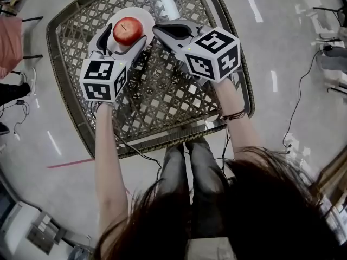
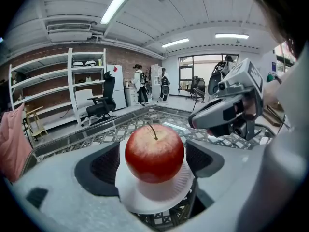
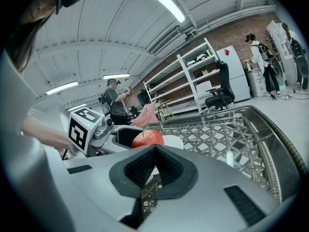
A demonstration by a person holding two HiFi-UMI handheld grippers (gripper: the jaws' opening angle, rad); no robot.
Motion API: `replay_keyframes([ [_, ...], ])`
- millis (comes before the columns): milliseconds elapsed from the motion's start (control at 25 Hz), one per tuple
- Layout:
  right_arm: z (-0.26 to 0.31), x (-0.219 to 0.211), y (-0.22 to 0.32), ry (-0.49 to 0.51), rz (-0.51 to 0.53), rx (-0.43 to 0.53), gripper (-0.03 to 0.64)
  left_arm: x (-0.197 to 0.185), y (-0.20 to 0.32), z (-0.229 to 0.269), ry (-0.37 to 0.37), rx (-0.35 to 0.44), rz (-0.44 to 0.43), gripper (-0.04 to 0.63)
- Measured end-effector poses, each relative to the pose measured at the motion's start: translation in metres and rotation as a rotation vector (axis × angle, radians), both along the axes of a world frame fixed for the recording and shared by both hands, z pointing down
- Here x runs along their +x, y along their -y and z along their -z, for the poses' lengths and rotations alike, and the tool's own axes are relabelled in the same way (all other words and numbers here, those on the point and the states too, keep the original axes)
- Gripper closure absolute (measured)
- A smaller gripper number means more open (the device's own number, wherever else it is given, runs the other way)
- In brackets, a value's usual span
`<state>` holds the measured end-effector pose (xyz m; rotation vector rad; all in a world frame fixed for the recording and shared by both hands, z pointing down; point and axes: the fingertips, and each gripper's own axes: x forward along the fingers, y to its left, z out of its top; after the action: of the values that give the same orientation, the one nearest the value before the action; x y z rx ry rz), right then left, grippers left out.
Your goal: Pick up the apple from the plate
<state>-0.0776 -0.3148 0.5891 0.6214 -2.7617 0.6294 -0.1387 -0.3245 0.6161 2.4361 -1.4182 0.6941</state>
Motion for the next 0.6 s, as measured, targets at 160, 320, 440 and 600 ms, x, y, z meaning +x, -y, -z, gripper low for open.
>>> replay_keyframes([
  [160, -0.0008, 0.0002, 0.0017, 0.002, -0.003, -0.003, 0.607, 0.0039, 0.0035, -0.0020, 0.006, -0.011, -0.019, 0.176],
  [320, -0.0020, 0.0010, 0.0026, 0.002, -0.008, -0.006, 0.607, 0.0057, 0.0052, -0.0041, 0.014, -0.016, -0.027, 0.176],
  [440, -0.0027, 0.0014, 0.0034, 0.003, -0.011, -0.007, 0.607, 0.0068, 0.0057, -0.0062, 0.014, -0.023, -0.030, 0.178],
  [600, -0.0034, 0.0021, 0.0042, 0.006, -0.018, -0.012, 0.607, 0.0065, 0.0072, -0.0073, 0.002, -0.035, -0.020, 0.178],
])
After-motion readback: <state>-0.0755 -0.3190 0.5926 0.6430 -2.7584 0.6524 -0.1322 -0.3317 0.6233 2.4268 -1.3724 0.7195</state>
